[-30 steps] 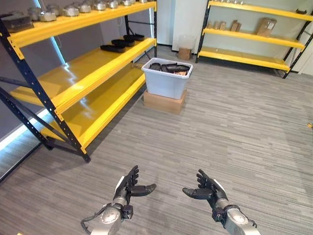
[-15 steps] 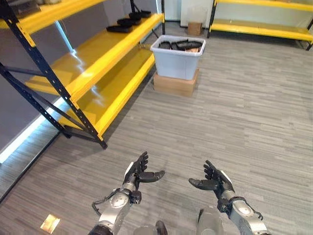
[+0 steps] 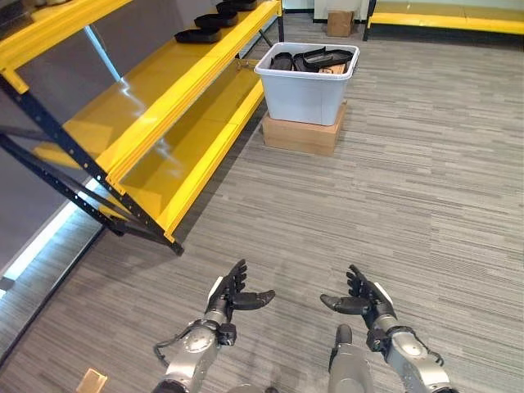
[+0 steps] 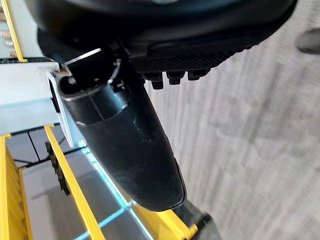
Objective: Move parts from the plastic box to the shelf.
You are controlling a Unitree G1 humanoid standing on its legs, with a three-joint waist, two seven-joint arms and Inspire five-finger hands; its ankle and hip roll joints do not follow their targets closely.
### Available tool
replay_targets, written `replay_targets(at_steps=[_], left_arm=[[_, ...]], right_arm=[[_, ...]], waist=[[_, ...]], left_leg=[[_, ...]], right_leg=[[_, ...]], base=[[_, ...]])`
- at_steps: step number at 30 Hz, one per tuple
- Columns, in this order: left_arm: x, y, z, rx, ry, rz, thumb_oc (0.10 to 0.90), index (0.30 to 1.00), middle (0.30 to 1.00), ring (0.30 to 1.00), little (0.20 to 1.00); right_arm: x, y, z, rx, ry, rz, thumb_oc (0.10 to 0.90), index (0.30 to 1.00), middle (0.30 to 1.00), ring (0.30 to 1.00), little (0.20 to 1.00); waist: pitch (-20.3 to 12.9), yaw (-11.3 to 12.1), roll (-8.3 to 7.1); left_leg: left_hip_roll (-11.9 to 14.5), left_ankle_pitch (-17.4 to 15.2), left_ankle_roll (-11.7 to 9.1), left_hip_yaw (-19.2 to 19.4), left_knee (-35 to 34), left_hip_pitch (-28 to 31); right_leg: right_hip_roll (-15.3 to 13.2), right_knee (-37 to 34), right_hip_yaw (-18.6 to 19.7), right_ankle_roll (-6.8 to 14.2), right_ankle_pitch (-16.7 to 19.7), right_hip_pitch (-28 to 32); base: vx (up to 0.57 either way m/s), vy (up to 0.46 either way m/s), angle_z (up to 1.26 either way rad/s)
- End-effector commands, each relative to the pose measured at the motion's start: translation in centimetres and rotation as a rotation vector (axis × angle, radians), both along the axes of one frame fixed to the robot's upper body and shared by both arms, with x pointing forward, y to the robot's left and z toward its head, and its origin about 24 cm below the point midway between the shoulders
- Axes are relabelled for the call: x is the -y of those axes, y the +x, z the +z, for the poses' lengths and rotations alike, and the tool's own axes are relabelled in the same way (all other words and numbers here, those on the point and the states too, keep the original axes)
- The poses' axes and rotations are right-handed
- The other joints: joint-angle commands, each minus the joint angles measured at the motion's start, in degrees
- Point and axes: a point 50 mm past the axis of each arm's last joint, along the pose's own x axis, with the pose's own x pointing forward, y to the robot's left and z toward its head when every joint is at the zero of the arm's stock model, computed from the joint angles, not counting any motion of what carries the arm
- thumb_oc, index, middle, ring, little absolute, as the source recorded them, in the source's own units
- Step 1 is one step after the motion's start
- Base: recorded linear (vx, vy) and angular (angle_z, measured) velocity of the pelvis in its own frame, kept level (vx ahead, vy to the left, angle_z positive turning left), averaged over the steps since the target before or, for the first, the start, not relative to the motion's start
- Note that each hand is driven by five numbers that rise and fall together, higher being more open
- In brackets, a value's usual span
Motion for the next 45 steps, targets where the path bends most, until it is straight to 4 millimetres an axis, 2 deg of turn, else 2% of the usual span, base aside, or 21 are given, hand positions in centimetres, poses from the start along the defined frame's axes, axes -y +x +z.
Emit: replay_targets(at_steps=[1,3,5,7,8,10,11,12,13,14,15,16,23,24,25,26,28,31,35,40,45], left_arm=[[0.0,2.5,4.0,0.231,-0.058,0.014,0.900,1.000,1.000,1.000,1.000],[0.0,2.2,3.9,0.224,-0.067,0.016,0.900,1.000,1.000,1.000,1.000],[0.1,2.3,4.1,0.227,-0.087,0.014,0.900,1.000,1.000,1.000,1.000],[0.2,2.4,4.3,0.234,-0.088,0.001,0.900,1.000,1.000,1.000,1.000],[0.2,2.3,4.3,0.235,-0.089,0.005,0.900,1.000,1.000,1.000,1.000],[0.1,2.2,4.2,0.232,-0.087,0.008,0.900,1.000,1.000,1.000,1.000],[0.0,2.0,4.1,0.228,-0.089,0.024,0.900,1.000,1.000,1.000,1.000],[0.0,2.0,4.1,0.228,-0.089,0.024,0.900,1.000,1.000,1.000,1.000],[-0.1,1.9,4.0,0.225,-0.091,0.023,0.900,1.000,1.000,1.000,1.000],[-0.5,1.7,3.8,0.220,-0.077,0.032,0.900,1.000,1.000,1.000,1.000],[-0.7,1.7,3.9,0.228,-0.067,0.035,0.900,1.000,1.000,1.000,1.000],[-0.8,1.7,4.1,0.234,-0.068,0.037,0.900,1.000,1.000,1.000,1.000],[-1.2,2.7,5.5,0.294,-0.033,0.012,0.900,1.000,1.000,1.000,1.000],[-1.2,2.7,5.5,0.294,-0.033,0.012,0.900,1.000,1.000,1.000,1.000],[-1.3,2.8,5.5,0.292,-0.028,0.015,0.900,1.000,1.000,1.000,1.000],[-1.4,2.5,5.2,0.276,-0.024,0.018,0.900,1.000,1.000,1.000,1.000],[-1.5,2.4,5.1,0.275,-0.017,0.019,0.900,1.000,1.000,1.000,1.000],[-1.8,2.0,4.7,0.256,-0.007,0.029,0.900,1.000,1.000,1.000,1.000],[-2.0,1.9,4.4,0.246,-0.012,0.032,0.900,1.000,1.000,1.000,1.000],[-1.4,2.2,4.3,0.247,-0.022,0.025,0.900,1.000,1.000,1.000,1.000],[-0.6,2.4,4.4,0.256,-0.047,0.015,0.900,1.000,1.000,1.000,1.000]], right_arm=[[0.5,2.2,3.2,0.201,0.016,-0.020,0.900,1.000,1.000,1.000,1.000],[1.0,1.7,2.8,0.183,0.000,-0.031,0.900,1.000,1.000,1.000,1.000],[1.5,1.6,3.0,0.190,-0.013,-0.036,0.900,1.000,1.000,1.000,1.000],[1.9,1.9,3.4,0.204,-0.032,-0.037,0.900,1.000,1.000,1.000,1.000],[2.0,2.0,3.5,0.209,-0.043,-0.032,0.900,1.000,1.000,1.000,1.000],[2.1,2.1,3.6,0.212,-0.050,-0.034,0.900,1.000,1.000,1.000,1.000],[2.0,2.3,3.9,0.227,-0.061,-0.028,0.900,1.000,1.000,1.000,1.000],[2.0,2.3,3.9,0.227,-0.061,-0.028,0.900,1.000,1.000,1.000,1.000],[1.9,2.4,3.9,0.228,-0.058,-0.027,0.900,1.000,1.000,1.000,1.000],[1.4,2.4,3.6,0.223,-0.045,-0.018,0.900,1.000,1.000,1.000,1.000],[1.2,2.4,3.5,0.221,-0.042,-0.011,0.900,1.000,1.000,1.000,1.000],[1.1,2.2,3.3,0.208,-0.034,-0.009,0.900,1.000,1.000,1.000,1.000],[-0.3,2.4,3.4,0.217,0.010,0.023,0.900,1.000,1.000,1.000,1.000],[-0.3,2.5,3.4,0.217,0.010,0.023,0.900,1.000,1.000,1.000,1.000],[-0.3,2.4,3.2,0.211,0.010,0.021,0.900,1.000,1.000,1.000,1.000],[-0.5,2.0,2.9,0.197,0.017,0.022,0.900,1.000,1.000,1.000,1.000],[-0.9,2.0,2.9,0.203,0.016,0.036,0.900,1.000,1.000,1.000,1.000],[-1.2,2.0,2.9,0.200,0.022,0.047,0.900,1.000,1.000,1.000,1.000],[-1.0,2.0,2.8,0.193,0.032,0.038,0.900,1.000,1.000,1.000,1.000],[-0.4,2.0,2.9,0.197,0.006,0.034,0.900,1.000,1.000,1.000,1.000],[0.1,1.6,2.6,0.175,-0.011,0.041,0.900,1.000,1.000,1.000,1.000]], waist=[[-6.3,-1.5,-2.37],[-7.1,-1.4,-2.12],[-6.5,-0.3,-3.43],[-3.8,1.4,-5.16],[-3.0,2.0,-5.52],[-2.2,3.0,-5.72],[-1.7,3.8,-5.87],[-1.6,3.8,-5.86],[-1.7,4.1,-5.76],[-2.0,5.1,-5.06],[-2.0,5.8,-4.88],[-1.8,5.9,-5.21],[-3.2,5.5,-5.15],[-3.3,5.5,-5.15],[-3.6,5.5,-5.24],[-4.2,5.4,-5.17],[-3.5,5.0,-4.37],[-2.6,3.7,-2.65],[-2.1,1.7,-2.71],[-2.9,-0.3,-3.04],[-4.1,-0.6,-2.60]], left_leg=[[3.3,4.4,-2.0,-1.0,-1.3,11.0],[5.6,12.1,-3.5,-2.4,4.5,8.6],[7.3,22.3,-4.2,-5.0,22.4,-1.4],[8.8,24.6,-4.1,-5.2,33.6,-8.1],[9.3,22.4,-3.7,-3.3,34.4,-10.2],[7.5,19.5,-3.4,-3.7,32.7,-15.0],[7.3,17.4,-2.4,-4.3,23.0,-21.1],[7.3,17.4,-2.4,-4.3,23.0,-21.0],[9.1,17.8,-2.2,-4.3,15.9,-21.1],[11.5,21.6,-3.1,-5.1,-0.3,-20.4],[13.1,25.4,-4.2,-5.9,-5.1,-20.4],[13.7,24.5,-4.4,-6.3,-2.9,-20.6],[6.5,12.9,-0.3,-2.3,2.6,-18.0],[6.5,13.1,-0.3,-2.2,2.4,-18.1],[5.6,12.2,0.3,-2.0,3.0,-18.0],[2.5,9.8,2.5,-1.4,3.5,-16.2],[0.3,8.8,4.3,-0.8,2.2,-13.3],[-1.1,8.3,5.2,0.3,-1.3,-8.3],[-3.6,5.7,4.6,-0.5,-3.3,-3.3],[-4.1,3.8,2.4,-0.9,-2.8,1.4],[-1.6,5.3,-0.7,-1.8,2.3,5.0]], right_leg=[[-0.1,0.9,3.2,4.3,-0.2,-4.2],[3.1,0.9,3.0,1.9,-2.9,-3.0],[6.1,-1.0,2.6,-2.1,-5.4,0.3],[7.6,-2.3,2.4,-4.7,-6.8,3.2],[7.9,-3.0,1.5,-4.7,-7.5,4.6],[8.2,-3.9,1.8,-4.3,-7.7,5.5],[8.3,-7.3,2.1,-2.5,-6.9,7.9],[8.3,-7.3,2.1,-2.5,-6.8,8.0],[8.0,-7.9,2.4,-1.7,-7.1,8.8],[8.0,-8.6,3.3,-0.4,-7.7,10.5],[7.7,-8.3,3.7,-0.1,-8.0,11.2],[6.9,-7.5,4.1,0.2,-8.8,12.2],[0.4,-2.6,6.0,4.0,-8.6,14.5],[0.4,-2.8,6.0,4.0,-8.4,14.3],[-0.3,-1.9,6.3,4.3,-7.2,14.3],[-2.2,4.5,7.1,4.3,-0.9,13.1],[-3.5,11.5,8.1,4.3,5.6,9.1],[-1.8,16.7,6.5,4.2,3.3,2.3],[1.1,6.0,4.5,5.0,0.4,-2.8],[1.8,-13.8,4.5,6.1,4.8,-3.3],[3.3,-11.0,3.2,4.8,5.5,-2.0]], base=[[0.29,-0.274,0.26],[0.25,-0.327,0.27],[0.15,-0.424,0.06],[0.09,-0.379,-0.07],[0.11,-0.224,-0.33],[0.17,-0.063,-0.31],[0.17,0.002,0.05],[0.28,0.040,0.28],[0.35,0.184,0.27],[0.47,0.248,0.12],[0.49,0.246,-0.19],[0.35,0.159,-0.56],[0.29,0.186,-0.42],[0.31,0.197,-0.04],[0.32,0.225,-0.08],[0.40,0.303,-0.01],[0.33,0.300,0.09],[0.26,0.183,0.09],[0.31,0.006,0.01],[0.32,-0.140,0.21],[0.38,-0.243,0.23]])
